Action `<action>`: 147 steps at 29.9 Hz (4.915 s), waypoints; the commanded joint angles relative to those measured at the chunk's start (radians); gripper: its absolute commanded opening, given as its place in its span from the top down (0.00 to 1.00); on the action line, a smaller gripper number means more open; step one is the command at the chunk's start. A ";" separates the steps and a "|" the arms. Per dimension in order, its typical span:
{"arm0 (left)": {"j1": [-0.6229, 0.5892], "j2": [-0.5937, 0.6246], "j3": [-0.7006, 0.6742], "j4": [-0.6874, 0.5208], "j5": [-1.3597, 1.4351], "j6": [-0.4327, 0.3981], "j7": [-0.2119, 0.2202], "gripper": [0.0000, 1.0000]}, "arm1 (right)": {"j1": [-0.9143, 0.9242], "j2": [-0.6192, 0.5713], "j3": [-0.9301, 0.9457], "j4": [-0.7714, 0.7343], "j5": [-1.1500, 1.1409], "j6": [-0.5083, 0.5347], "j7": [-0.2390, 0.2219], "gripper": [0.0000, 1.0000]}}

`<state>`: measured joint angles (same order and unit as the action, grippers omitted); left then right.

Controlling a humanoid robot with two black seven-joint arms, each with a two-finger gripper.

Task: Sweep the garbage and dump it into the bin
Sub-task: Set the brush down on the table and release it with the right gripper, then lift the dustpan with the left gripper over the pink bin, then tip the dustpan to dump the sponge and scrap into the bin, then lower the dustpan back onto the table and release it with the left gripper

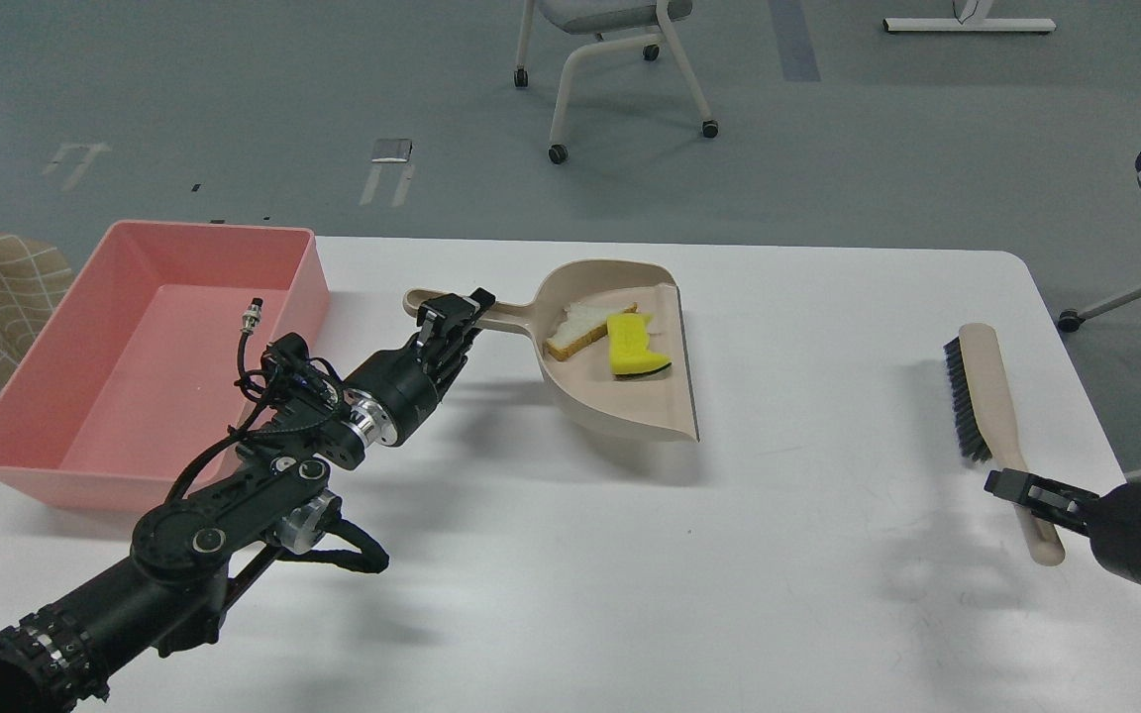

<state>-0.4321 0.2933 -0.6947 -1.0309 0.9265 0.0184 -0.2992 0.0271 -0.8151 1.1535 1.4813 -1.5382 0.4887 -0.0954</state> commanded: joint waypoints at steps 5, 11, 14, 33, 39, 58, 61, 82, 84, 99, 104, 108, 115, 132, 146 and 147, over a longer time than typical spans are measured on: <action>0.001 0.000 0.000 0.000 0.000 0.000 0.000 0.92 | 0.001 0.001 0.000 0.002 0.001 0.000 0.000 0.00; 0.000 0.000 0.000 0.000 0.000 0.000 0.000 0.92 | 0.008 0.001 0.011 0.008 0.003 0.000 0.000 0.00; 0.000 0.000 0.000 0.000 -0.001 0.000 0.000 0.92 | 0.017 -0.001 0.026 0.010 0.003 0.000 0.000 0.00; -0.039 0.194 -0.100 -0.164 -0.202 -0.008 0.003 0.91 | 0.232 0.255 0.505 -0.183 0.475 0.000 0.000 0.00; -0.033 0.369 -0.146 -0.195 -0.258 -0.052 -0.001 0.91 | 0.235 0.292 0.592 -0.277 0.696 0.000 0.008 0.00; 0.157 0.699 -0.203 -0.184 -0.416 -0.133 -0.055 0.91 | 0.226 0.315 0.606 -0.348 0.805 0.000 0.010 0.00; 0.190 0.734 -0.203 -0.155 -0.419 -0.135 -0.063 0.91 | 0.228 0.313 0.606 -0.349 0.805 0.000 0.010 0.00; 0.270 1.095 -0.112 -0.113 -0.373 -0.261 -0.103 0.92 | 0.214 0.315 0.617 -0.385 0.806 0.000 0.013 0.00; 0.263 1.099 -0.121 -0.107 -0.318 -0.256 -0.103 0.92 | 0.214 0.315 0.618 -0.386 0.806 0.000 0.013 0.00; 0.058 1.141 -0.120 -0.121 0.110 -0.262 -0.172 0.92 | 0.209 0.310 0.620 -0.377 0.806 0.000 0.013 0.00; 0.040 1.152 -0.128 -0.121 0.106 -0.255 -0.184 0.92 | 0.205 0.310 0.620 -0.380 0.806 0.000 0.013 0.00; -0.100 1.109 -0.134 -0.098 0.020 -0.244 -0.114 0.92 | 0.203 0.313 0.620 -0.377 0.806 0.000 0.013 0.00; -0.209 0.859 -0.132 0.012 -0.135 -0.253 -0.038 0.91 | 0.217 0.313 0.620 -0.377 0.806 0.000 0.013 0.00; -0.208 0.169 -0.014 0.058 -0.135 -0.160 -0.026 0.92 | 0.229 0.330 0.617 -0.377 0.805 0.000 0.013 0.00; -0.178 -0.115 0.178 0.198 -0.133 0.021 -0.032 0.92 | 0.218 0.330 0.618 -0.374 0.805 0.000 0.013 0.00; -0.174 -0.118 0.178 0.204 -0.133 0.021 -0.032 0.92 | 0.218 0.330 0.617 -0.374 0.805 0.000 0.013 0.00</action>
<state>-0.6185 0.1927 -0.5279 -0.8534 0.7942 0.0341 -0.3301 0.2483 -0.4847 1.7704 1.1060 -0.7333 0.4887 -0.0828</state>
